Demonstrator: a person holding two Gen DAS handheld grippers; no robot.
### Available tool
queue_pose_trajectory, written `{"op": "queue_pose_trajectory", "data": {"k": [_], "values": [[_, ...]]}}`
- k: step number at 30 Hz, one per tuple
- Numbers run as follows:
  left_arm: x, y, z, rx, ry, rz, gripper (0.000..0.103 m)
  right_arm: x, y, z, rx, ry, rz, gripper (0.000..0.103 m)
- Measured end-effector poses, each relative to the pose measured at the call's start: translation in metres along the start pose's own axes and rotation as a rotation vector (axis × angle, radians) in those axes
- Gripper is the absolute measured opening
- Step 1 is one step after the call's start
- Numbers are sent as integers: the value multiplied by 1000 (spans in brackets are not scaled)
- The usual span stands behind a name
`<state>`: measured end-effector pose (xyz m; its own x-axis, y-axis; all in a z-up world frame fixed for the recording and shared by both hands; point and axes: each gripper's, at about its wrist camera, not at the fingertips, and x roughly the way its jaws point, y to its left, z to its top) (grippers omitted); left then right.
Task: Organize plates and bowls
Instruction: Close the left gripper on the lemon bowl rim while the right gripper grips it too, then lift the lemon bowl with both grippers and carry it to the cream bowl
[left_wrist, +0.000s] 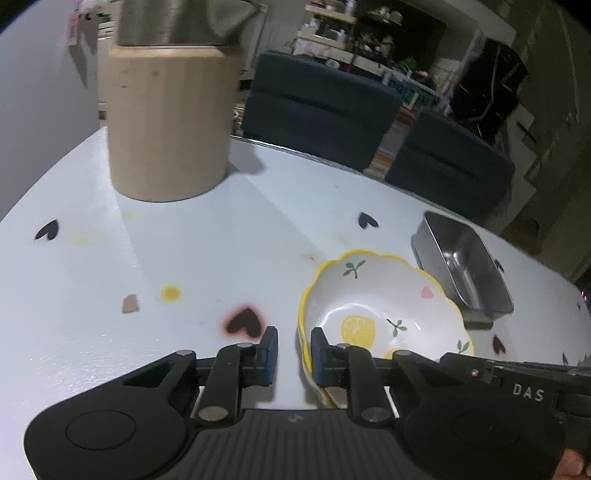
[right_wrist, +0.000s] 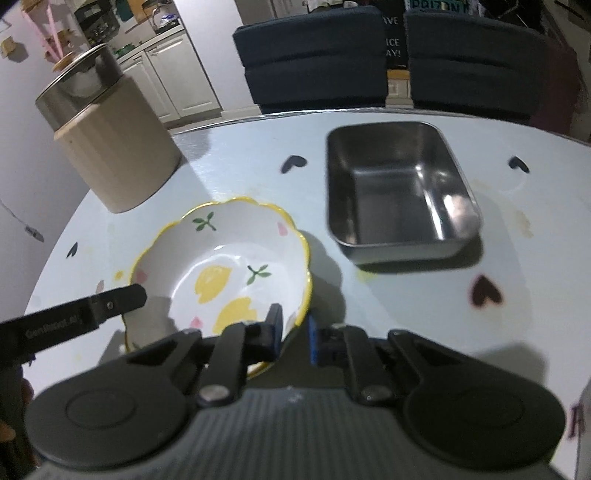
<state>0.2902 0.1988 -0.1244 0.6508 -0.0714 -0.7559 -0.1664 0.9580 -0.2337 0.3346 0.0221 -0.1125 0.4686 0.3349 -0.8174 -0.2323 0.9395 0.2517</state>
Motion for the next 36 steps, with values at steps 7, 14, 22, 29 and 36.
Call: {"op": "queue_pose_trajectory", "data": {"k": [7, 14, 22, 29, 36], "values": [[9, -9, -1, 18, 59, -30, 10, -7, -11, -7, 22, 14, 14, 15], [-8, -12, -11, 91, 151, -36, 16, -7, -18, -6, 65, 9, 25, 9], [4, -2, -7, -15, 110, -5, 14, -5, -14, -5, 72, 8, 32, 8], [8, -3, -5, -16, 131, -8, 9, 4, -11, -4, 82, 19, 16, 9], [-2, 2, -9, -45, 145, -8, 7, 0, -7, -5, 83, 33, 14, 8]]}}
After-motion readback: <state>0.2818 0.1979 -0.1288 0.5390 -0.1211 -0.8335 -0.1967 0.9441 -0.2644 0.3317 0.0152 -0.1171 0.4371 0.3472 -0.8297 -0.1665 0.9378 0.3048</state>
